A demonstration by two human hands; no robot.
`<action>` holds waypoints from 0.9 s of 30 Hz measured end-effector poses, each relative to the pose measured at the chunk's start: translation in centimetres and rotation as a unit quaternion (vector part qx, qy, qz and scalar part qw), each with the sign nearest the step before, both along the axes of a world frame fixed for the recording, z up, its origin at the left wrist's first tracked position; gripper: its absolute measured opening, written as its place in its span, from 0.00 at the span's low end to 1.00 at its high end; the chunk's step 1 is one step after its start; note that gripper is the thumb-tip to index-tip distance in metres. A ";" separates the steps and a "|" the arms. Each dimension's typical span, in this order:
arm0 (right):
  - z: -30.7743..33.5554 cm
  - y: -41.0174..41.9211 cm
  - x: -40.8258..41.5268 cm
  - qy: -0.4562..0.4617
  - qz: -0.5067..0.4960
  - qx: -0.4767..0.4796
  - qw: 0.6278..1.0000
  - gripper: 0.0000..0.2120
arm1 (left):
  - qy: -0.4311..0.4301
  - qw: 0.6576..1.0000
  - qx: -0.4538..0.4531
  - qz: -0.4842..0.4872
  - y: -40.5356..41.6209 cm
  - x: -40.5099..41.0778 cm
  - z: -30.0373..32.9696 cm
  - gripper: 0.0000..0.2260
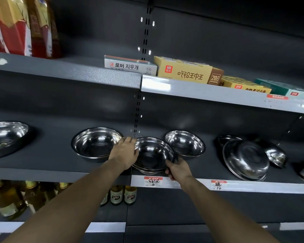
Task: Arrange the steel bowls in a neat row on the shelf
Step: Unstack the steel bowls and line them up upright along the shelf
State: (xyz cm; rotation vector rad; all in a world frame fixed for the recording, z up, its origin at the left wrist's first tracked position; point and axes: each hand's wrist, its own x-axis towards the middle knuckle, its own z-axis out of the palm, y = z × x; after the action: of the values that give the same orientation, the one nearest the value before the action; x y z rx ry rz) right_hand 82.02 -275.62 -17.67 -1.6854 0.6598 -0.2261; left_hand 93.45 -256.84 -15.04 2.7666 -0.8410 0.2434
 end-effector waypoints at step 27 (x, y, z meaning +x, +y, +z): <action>-0.8 -7.8 1.5 0.009 -0.189 0.145 0.971 0.19 | 0.012 1.000 0.015 0.019 -5.6 -1.6 -1.0 0.23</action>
State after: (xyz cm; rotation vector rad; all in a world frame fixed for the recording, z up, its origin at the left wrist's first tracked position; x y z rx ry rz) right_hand 83.49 -283.41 -18.47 -1.2738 0.9775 -0.3654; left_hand 91.84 -262.40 -16.05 2.8098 -0.7926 0.2065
